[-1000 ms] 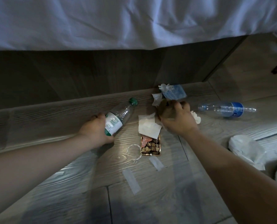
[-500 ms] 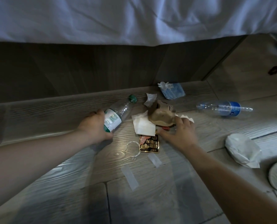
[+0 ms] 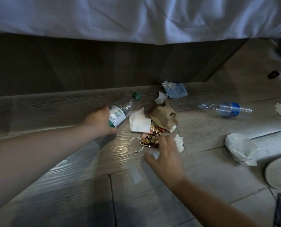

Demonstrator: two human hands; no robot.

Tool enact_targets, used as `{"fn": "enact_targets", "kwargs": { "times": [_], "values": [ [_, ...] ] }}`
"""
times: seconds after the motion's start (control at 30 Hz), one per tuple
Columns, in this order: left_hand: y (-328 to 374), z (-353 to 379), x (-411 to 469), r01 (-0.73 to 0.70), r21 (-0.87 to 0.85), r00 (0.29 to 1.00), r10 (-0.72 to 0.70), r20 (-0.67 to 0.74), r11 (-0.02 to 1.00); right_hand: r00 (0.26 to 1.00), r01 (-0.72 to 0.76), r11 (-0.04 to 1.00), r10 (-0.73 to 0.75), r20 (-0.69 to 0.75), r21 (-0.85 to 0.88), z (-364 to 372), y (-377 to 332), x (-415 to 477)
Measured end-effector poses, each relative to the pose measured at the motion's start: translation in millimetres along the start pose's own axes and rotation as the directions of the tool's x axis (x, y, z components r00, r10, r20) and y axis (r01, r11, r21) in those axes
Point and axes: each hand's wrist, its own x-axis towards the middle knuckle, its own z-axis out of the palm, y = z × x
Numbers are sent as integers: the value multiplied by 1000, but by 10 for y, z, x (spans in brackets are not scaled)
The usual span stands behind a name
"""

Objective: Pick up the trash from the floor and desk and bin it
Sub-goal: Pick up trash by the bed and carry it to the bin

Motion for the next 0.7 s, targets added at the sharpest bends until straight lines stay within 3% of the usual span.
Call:
{"fn": "enact_targets", "kwargs": {
  "times": [0.1, 0.2, 0.53, 0.7],
  "values": [
    [-29, 7, -47, -1, 5, 1000, 1, -5, 1000, 960, 220, 974, -207, 191, -51, 62, -135, -61],
    [-80, 13, -100, 12, 2, 1000, -12, -2, 1000, 877, 363, 928, -307, 369, -90, 130, -247, -19],
    [-143, 36, -171, 32, -26, 999, -32, 1, 999, 895, 276, 961, -251, 369, -16, 183, -47, -31],
    [-126, 24, -188, 38, -29, 999, -38, -1, 999, 900, 250, 966, -207, 383, -67, 135, -24, 2]
  ]
}}
